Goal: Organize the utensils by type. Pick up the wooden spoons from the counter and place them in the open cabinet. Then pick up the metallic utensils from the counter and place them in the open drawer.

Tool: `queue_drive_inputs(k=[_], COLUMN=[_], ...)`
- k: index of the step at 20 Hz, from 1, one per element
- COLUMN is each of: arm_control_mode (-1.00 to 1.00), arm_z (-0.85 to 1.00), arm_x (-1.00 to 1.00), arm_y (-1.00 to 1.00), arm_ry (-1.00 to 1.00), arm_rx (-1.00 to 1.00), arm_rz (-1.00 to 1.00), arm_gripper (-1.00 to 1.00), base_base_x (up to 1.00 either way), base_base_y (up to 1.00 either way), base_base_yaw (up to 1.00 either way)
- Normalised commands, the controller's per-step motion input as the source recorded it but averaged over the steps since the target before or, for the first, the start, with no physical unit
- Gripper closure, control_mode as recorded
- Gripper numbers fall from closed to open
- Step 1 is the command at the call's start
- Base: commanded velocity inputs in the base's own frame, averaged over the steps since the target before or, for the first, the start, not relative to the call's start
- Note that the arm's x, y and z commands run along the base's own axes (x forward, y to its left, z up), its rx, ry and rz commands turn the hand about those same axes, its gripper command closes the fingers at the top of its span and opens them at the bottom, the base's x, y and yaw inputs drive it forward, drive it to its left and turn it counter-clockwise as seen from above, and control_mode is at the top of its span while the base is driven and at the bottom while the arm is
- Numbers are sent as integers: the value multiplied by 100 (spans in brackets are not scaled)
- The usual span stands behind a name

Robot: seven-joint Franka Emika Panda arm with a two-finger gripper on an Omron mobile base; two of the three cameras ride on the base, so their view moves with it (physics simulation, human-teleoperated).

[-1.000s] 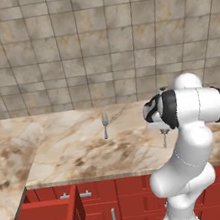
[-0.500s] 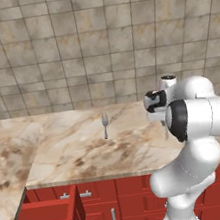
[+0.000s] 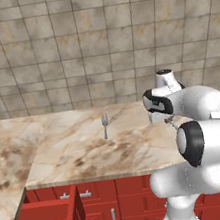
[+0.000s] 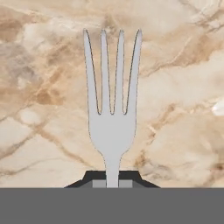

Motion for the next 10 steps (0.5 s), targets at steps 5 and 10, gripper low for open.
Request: queue_drive_inputs(k=[5,10], arm_control_mode=[-100,-100], arm_z=[30,35], arm_x=[-43,-34], arm_y=[7,4], arm_ry=[0,-6], arm_rx=[-19,-8], arm_rz=[66,54], arm_gripper=[100,100], base_base_x=[0,0], base_base_y=[0,0], base_base_yaw=[0,0])
